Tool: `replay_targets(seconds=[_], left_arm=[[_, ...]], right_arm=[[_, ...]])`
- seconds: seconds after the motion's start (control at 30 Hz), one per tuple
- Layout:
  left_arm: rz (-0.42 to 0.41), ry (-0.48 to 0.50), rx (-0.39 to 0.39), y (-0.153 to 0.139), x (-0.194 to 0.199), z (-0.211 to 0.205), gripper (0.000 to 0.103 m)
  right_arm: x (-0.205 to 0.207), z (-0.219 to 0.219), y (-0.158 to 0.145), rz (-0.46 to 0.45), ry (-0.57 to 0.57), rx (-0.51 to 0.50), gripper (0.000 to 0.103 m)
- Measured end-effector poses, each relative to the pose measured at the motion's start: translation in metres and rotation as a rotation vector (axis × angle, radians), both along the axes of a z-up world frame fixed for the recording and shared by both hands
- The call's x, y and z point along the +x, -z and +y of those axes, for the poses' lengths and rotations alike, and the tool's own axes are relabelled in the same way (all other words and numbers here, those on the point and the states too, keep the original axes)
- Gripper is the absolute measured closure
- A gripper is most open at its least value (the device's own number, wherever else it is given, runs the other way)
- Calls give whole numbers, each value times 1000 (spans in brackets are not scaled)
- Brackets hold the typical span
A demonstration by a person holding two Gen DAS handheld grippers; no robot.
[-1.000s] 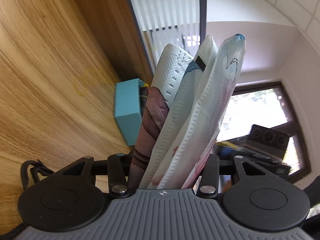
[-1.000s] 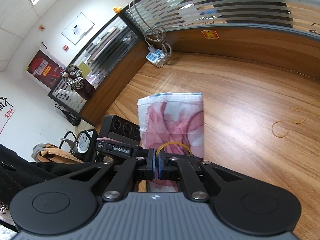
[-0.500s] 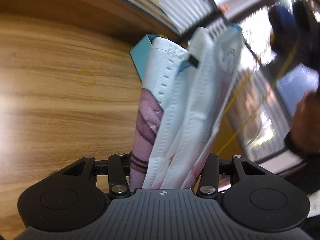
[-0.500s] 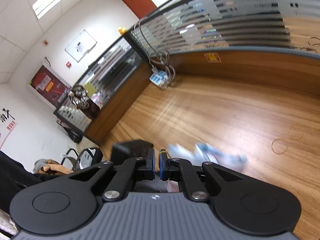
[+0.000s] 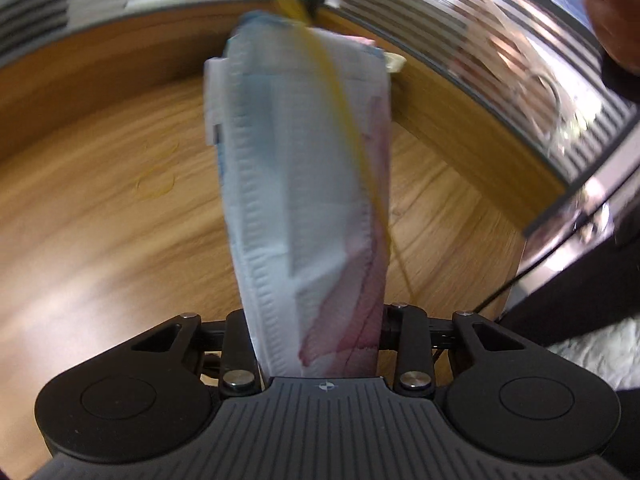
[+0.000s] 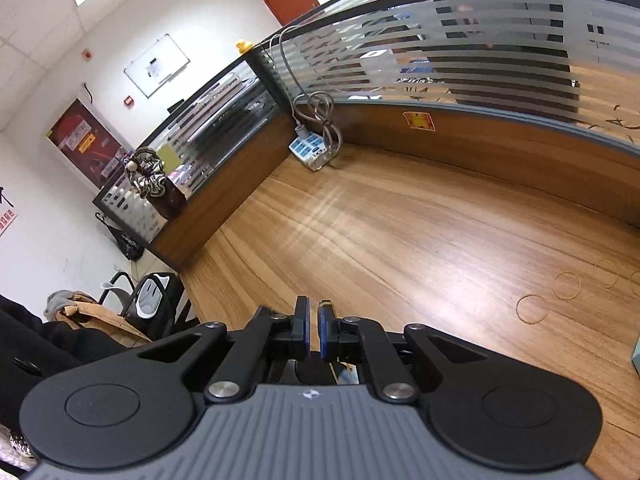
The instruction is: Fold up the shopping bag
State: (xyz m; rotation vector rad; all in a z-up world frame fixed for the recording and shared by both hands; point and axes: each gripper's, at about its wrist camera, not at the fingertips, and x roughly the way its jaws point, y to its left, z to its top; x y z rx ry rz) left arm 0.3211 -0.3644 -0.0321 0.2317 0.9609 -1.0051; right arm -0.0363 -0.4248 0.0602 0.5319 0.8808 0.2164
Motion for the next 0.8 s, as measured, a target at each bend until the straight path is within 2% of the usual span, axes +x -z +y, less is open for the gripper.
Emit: replay_targets(seconds=[0.1,0.27,0.3,0.33,0.37,0.4,0.47,0.5,0.53,0.6,0.7,0.8], left_arm=[[29,-54,-25,-1,8,10,66],[70,-78,-91,-5,7,26,66],[70,-75,-90,-5,7,26,66],[70,-39,-55,-3,4,22,69],[35,29,15,2,-7,13,69],[21,67,51,8,-16,8,68],[73,19,16,14,-15,15,70],[88,-1,0,15,-13,19,70],[97,-12,-11,15,-11,22,70],[117,-35,-32,15,-7,29,70],[148,-71,-71,16,-2,39,70],[195,-150,-130,21,4,53,70]], right_arm=[[-7,-10,-3,-16,50,44,96],[-27,-30,-3,-43,178,102,96],[-30,-33,-3,-46,194,109,96],[-34,-35,-5,-70,213,118,96],[-37,-37,-7,-100,233,127,97],[-41,-40,-10,-130,253,136,96],[-45,-47,-19,-183,290,155,96],[-45,-51,-30,-198,313,114,96],[-45,-53,-35,-199,324,76,96],[-46,-58,-33,-183,338,68,96],[-50,-59,-12,-103,348,73,96],[-54,-53,8,-46,339,57,96]])
